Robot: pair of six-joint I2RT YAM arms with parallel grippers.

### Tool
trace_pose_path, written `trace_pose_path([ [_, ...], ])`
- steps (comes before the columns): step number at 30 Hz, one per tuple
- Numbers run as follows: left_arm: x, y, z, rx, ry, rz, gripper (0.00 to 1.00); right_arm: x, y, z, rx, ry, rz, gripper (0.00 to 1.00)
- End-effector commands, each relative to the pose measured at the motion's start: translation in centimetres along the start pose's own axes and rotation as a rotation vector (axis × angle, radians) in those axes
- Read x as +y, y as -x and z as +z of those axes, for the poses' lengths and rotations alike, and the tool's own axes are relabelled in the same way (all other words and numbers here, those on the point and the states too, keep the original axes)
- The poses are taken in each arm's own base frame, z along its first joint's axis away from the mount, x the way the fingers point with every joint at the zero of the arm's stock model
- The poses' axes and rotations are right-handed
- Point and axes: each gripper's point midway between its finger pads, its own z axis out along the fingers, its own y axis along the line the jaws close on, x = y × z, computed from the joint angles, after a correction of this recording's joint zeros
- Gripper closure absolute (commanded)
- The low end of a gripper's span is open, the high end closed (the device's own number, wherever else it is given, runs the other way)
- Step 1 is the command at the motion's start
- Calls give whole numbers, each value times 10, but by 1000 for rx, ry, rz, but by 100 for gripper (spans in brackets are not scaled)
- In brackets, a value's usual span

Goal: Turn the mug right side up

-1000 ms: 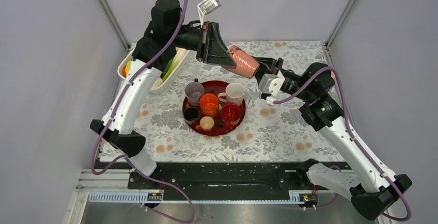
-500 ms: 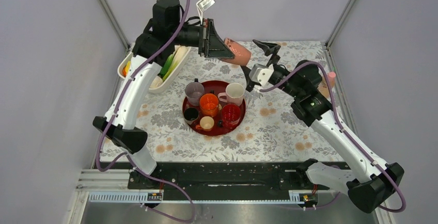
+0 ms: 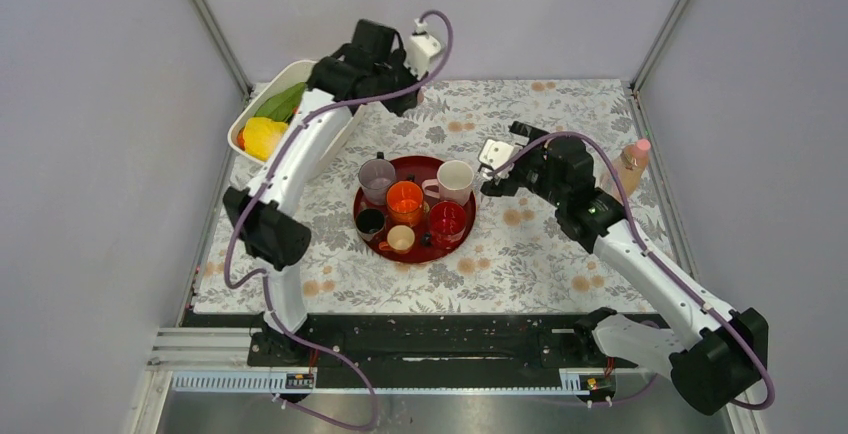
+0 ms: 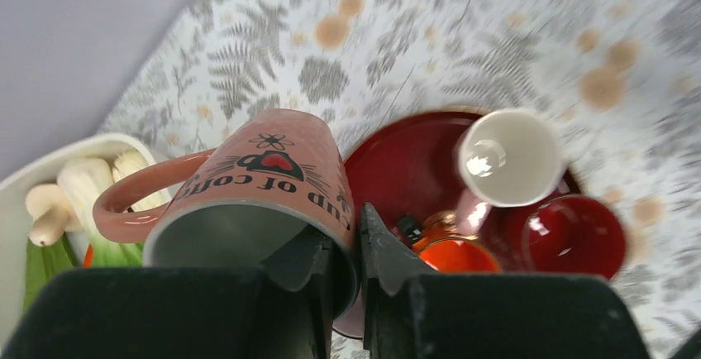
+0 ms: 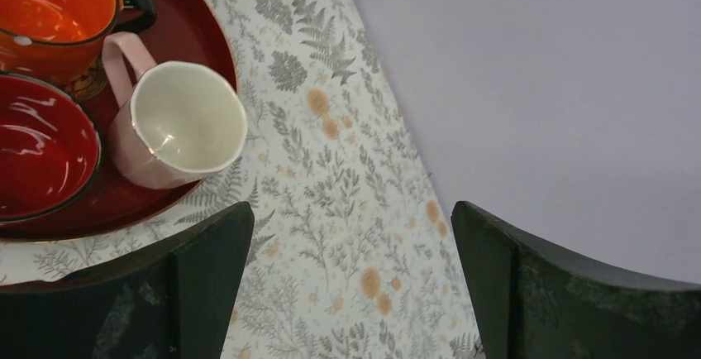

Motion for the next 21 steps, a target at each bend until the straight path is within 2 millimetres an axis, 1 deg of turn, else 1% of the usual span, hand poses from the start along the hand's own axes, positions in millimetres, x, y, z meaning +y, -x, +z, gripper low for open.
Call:
trace_pose_path([
  [1,23,-46,47,180,68,160,100,-5,-4,-15,26,-56,79,1],
  [2,21,-55,60,202,45,158,100,-3,-5,-16,32,-52,85,1],
  [4,18,-68,77,235,18,156,100,-2,-6,-20,42,-51,101,1],
  [8,8,-93,102,304,-49,121,100,-1,-5,-30,41,-59,111,1],
  [11,-5,-113,113,358,-91,106,100,-1,-5,-39,46,-68,104,1],
  [14,-23,-134,120,417,-146,88,100,0,-8,-44,59,-77,95,0],
  [17,-39,-144,125,438,-197,74,100,2,-10,-47,65,-79,102,1],
  [21,-50,-159,132,481,-233,49,100,4,-11,-49,66,-75,106,1],
])
